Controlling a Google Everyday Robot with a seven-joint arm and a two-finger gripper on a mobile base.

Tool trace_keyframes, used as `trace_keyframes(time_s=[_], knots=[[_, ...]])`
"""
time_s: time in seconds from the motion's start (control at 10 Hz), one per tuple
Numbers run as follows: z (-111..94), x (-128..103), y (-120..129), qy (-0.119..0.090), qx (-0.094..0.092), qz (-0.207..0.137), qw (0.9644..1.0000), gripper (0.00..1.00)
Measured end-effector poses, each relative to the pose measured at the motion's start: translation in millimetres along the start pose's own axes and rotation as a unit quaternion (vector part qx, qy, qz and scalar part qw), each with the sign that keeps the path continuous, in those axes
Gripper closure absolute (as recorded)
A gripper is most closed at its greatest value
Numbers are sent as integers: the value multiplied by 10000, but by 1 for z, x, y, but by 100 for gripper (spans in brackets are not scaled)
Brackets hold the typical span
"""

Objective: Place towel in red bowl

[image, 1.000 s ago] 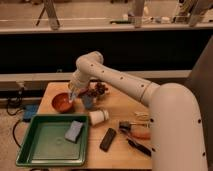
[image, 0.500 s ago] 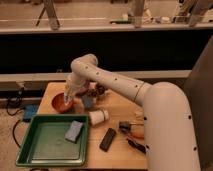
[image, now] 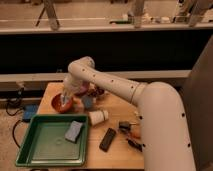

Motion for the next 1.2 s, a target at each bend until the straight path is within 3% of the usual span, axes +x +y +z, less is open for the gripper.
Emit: trace_keyframes(time_s=[1.2], knots=[[31,2,-10,-210,114,-63,9997,97]])
